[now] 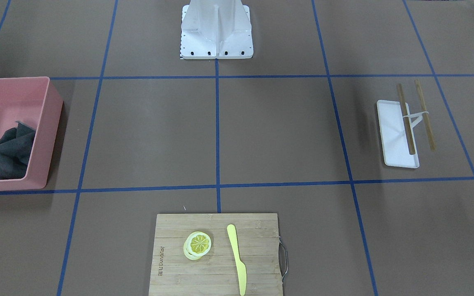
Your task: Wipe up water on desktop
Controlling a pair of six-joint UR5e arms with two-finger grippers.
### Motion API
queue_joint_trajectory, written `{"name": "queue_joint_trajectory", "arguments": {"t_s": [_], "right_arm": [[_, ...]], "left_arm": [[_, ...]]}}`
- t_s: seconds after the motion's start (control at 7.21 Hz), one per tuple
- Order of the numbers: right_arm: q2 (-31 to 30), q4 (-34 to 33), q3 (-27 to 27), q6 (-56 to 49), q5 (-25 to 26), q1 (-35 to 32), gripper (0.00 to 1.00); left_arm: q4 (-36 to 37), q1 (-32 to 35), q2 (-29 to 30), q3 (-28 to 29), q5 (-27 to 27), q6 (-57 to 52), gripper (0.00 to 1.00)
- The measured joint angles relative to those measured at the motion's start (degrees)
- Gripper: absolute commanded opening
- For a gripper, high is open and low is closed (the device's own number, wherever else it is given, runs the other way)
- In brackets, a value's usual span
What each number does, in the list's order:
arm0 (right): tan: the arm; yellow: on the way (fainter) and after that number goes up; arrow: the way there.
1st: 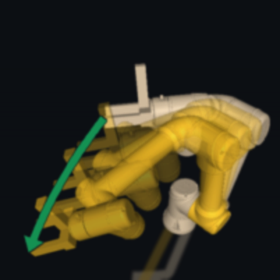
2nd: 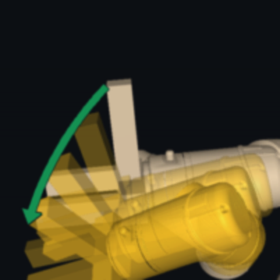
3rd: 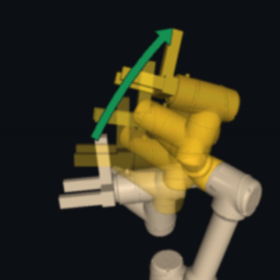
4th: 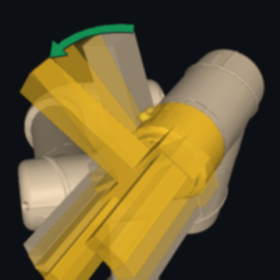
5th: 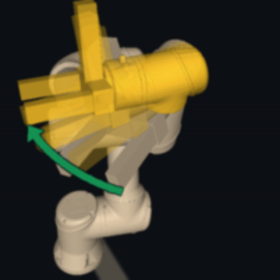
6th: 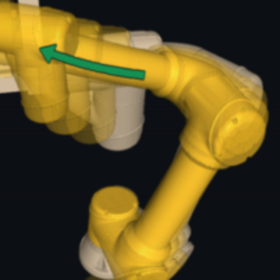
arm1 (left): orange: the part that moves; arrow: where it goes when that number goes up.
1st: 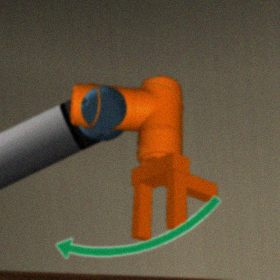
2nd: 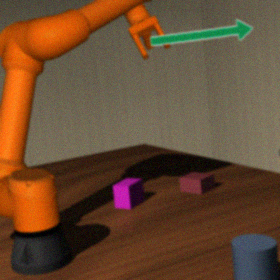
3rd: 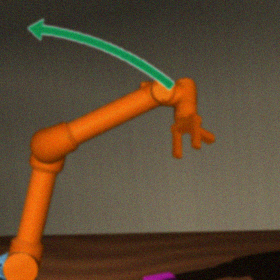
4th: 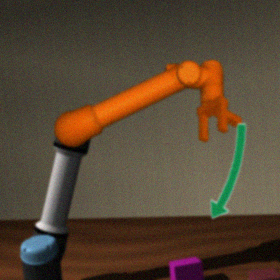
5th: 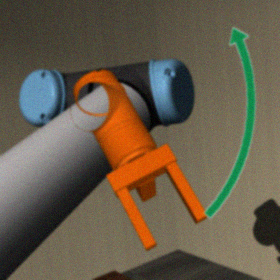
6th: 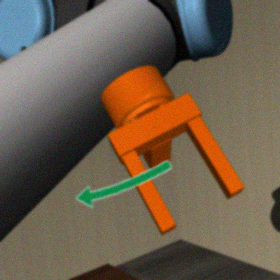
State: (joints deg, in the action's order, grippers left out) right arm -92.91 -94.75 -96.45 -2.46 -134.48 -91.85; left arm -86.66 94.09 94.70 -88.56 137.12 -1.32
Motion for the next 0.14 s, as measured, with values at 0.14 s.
{"name": "queue_joint_trajectory", "arguments": {"t_s": [0.14], "right_arm": [[-0.01,0.00,0.02,0.00,-0.01,0.00,1.00]], "left_arm": [[0.00,-0.02,0.01,0.08,0.01,0.00,0.98]]}}
